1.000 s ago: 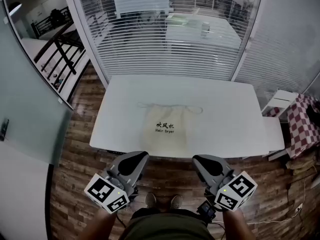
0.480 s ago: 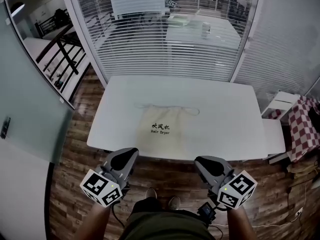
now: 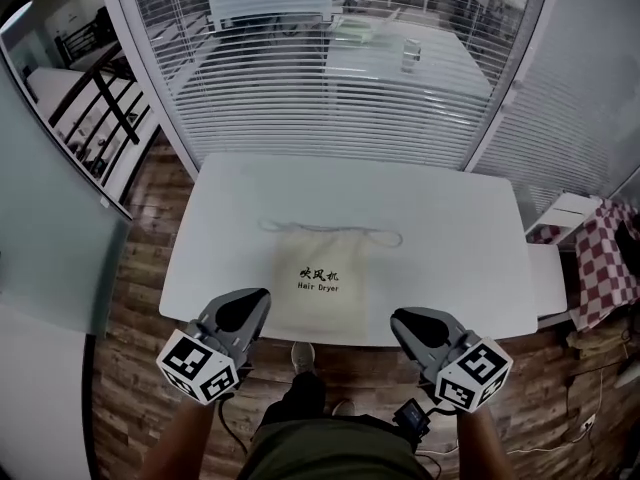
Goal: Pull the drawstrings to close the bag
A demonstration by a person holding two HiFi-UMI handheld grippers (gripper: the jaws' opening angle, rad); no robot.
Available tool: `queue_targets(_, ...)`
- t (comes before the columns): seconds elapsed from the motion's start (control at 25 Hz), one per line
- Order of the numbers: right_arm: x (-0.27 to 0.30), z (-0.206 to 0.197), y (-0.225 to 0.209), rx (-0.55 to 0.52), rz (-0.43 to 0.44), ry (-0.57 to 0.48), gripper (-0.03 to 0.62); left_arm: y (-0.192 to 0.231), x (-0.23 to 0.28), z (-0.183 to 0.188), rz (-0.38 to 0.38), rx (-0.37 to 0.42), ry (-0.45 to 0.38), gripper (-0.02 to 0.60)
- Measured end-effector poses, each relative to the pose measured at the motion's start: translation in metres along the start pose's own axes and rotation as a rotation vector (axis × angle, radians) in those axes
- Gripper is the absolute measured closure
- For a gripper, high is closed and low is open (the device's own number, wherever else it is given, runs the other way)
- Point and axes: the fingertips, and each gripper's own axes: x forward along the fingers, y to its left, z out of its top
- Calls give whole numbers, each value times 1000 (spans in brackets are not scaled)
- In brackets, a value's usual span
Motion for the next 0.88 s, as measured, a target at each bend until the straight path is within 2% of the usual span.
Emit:
queue_targets(0.2,46,12,-33,-3,-37,25,560,51,33,6,-31,25,28,580)
queue_targets(0.36,80,10,-57,-25,-81,75,540,94,55,-11,-64,62,92,580)
queue_targets(0.52,110,-15,-84,-126,-124,206,516,131,79,-42,-107,152,192,578)
queue_targets(0.72,134,-61,-124,-332,-154,442,480,164,115,-84,-194,296,333,518)
queue_targets(0.88,142,-92,-170,-367,-191,544,476,198,138,-120,-212,379,445,501)
